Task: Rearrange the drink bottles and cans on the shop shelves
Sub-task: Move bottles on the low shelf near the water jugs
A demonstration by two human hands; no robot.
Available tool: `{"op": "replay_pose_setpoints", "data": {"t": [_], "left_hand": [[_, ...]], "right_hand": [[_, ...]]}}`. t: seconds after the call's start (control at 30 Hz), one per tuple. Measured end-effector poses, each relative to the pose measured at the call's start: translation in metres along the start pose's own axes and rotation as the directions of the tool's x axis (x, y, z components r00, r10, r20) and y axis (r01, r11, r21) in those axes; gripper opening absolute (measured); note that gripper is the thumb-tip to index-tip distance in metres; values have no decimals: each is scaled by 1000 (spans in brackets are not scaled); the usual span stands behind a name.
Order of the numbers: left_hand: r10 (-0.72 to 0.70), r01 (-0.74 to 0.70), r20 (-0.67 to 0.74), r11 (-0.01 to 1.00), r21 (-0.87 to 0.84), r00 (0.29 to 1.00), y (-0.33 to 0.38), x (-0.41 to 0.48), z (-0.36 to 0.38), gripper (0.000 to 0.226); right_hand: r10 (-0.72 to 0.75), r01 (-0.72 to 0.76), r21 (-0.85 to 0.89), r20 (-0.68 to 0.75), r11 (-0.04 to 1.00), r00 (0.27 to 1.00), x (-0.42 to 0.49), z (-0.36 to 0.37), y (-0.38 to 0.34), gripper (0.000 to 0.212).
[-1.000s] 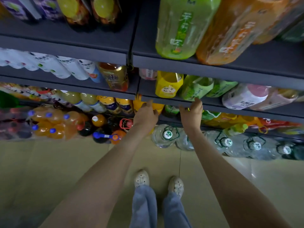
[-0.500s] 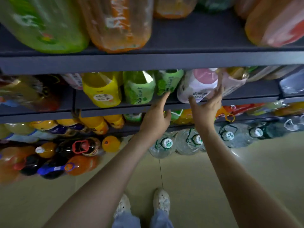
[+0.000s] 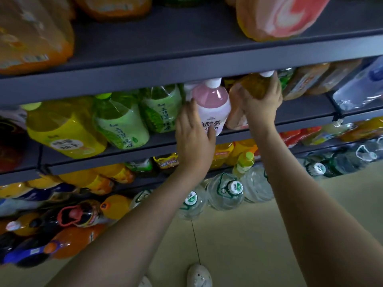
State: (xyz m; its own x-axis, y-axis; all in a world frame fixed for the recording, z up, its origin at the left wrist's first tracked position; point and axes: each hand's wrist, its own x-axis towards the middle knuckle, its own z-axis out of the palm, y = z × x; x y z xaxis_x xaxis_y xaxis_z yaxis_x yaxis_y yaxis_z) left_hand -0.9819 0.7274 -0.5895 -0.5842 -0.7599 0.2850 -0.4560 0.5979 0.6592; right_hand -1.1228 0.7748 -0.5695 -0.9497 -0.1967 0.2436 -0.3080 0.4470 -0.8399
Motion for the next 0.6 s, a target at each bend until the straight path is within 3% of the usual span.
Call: {"op": "replay_pose_setpoints", "data": {"t": [0.17, 0.3, 0.43, 0.6], "left_hand": [[34, -31, -99, 999, 30, 994, 17, -2, 13, 72], [104, -106, -115, 994, -10, 988, 20, -25, 11, 76], [143, -136, 44, 981, -140, 989, 28, -54, 7, 80], [48, 49, 322, 957, -287, 945, 36, -75, -17, 107]], "right_hand": [[-36, 33, 90, 32, 995, 999, 18, -23, -2, 38], [-19, 20, 30, -36, 999, 999, -10, -47, 7, 41], [29, -30, -16, -46, 999, 999, -40, -77, 0, 40], [40, -34, -71, 87, 997, 995, -91, -98, -33, 37]]}}
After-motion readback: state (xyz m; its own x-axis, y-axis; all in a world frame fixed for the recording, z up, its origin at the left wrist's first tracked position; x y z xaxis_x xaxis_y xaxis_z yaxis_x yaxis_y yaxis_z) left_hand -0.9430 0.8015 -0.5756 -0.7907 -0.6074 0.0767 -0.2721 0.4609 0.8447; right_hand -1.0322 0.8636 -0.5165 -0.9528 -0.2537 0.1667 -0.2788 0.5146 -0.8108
